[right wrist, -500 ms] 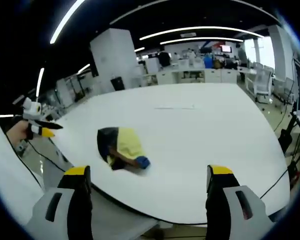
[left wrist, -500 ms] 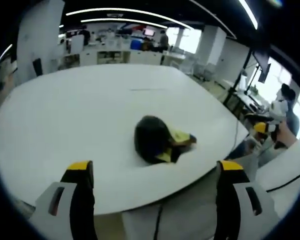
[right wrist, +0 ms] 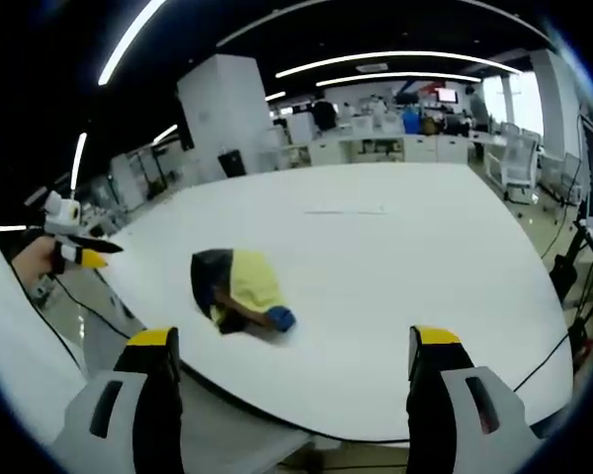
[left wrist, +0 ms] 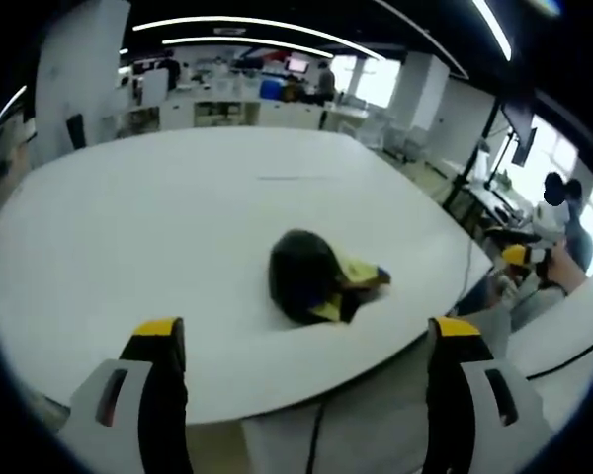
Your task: Fold the garment on the visible template until the final outline fits inside the template.
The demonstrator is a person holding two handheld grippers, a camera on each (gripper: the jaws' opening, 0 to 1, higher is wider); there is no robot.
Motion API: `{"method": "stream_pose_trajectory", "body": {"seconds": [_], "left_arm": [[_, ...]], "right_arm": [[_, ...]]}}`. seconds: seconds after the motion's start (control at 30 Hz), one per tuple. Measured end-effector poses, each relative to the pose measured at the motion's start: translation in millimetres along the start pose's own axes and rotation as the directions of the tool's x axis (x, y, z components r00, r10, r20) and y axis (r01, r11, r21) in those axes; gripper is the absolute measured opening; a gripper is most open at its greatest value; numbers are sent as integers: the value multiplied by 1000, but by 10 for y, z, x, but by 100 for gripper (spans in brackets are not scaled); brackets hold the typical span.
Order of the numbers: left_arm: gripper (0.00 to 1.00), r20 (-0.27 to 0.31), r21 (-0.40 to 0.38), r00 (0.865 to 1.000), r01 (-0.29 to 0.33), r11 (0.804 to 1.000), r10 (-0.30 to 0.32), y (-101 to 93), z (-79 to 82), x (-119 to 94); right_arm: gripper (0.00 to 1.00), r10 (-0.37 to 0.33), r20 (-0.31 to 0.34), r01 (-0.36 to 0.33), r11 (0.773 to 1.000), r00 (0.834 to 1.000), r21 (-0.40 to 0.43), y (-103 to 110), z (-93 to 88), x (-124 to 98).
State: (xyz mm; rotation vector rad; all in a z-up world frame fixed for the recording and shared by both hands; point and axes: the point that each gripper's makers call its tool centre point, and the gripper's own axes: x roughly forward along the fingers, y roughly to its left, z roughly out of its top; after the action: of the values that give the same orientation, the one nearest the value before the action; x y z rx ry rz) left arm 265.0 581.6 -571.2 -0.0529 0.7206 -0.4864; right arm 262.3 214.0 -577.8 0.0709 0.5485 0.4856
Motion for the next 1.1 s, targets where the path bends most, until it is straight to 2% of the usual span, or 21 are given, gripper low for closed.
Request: {"method": "stream_pose_trajectory", "body": {"seconds": [1.1], "left_arm": [[97,-14,0,1000,9,1000,-9,-22,-39,32]], "right_arm": [[95,7,-9,-6,1000,1000,5,27,-49,34]]}}
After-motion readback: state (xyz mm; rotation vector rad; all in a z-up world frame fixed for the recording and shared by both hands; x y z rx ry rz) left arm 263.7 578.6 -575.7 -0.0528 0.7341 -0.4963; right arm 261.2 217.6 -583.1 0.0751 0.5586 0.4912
